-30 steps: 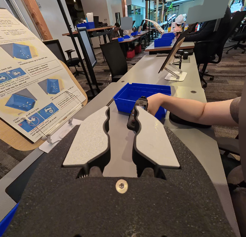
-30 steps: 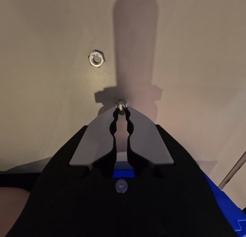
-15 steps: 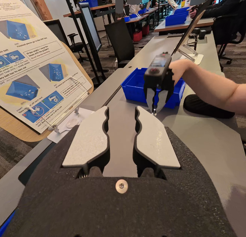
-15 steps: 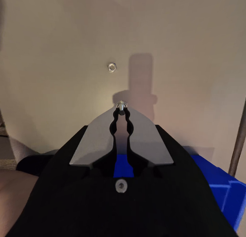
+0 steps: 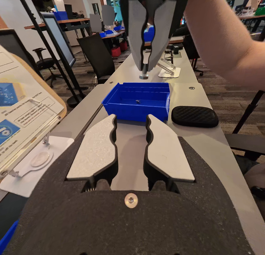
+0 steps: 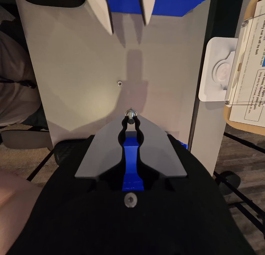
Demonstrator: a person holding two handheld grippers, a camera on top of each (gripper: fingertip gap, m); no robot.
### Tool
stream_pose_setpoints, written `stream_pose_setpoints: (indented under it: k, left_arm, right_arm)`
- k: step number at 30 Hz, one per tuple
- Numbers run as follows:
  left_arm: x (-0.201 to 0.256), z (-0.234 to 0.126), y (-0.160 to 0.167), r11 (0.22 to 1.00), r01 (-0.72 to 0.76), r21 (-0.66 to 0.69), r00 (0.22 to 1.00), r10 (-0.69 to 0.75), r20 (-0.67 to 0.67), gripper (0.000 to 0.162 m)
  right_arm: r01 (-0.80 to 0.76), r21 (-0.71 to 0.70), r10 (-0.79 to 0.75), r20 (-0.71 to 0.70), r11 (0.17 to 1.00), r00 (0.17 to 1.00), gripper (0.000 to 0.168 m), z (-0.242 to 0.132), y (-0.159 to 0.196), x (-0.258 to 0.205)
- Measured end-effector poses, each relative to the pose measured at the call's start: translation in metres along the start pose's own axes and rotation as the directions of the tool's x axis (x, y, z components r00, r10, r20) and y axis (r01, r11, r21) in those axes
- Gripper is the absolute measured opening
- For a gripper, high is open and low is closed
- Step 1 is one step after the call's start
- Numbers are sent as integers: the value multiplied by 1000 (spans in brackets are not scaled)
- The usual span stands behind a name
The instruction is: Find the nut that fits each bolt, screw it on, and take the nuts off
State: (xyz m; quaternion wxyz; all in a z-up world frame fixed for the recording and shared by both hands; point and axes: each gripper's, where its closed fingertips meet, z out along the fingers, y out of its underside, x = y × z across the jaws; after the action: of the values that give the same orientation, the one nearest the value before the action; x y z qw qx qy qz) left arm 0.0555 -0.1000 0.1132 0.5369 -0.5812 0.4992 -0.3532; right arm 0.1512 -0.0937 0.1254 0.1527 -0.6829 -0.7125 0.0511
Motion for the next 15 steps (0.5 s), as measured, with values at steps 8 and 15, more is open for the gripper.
stream_pose_setpoints:
  k: [8,15]
  left_arm:
    - [17,44,4,996,-35,76,999,36,-17,39]
    - [20,49,0,991,-57,118,998,57,3,38]
  right_arm:
    - [17,-114,-17,4,993,1000,11,8,-28,-6]
    - [62,-120,-60,18,991,998,11,20,-46,-14]
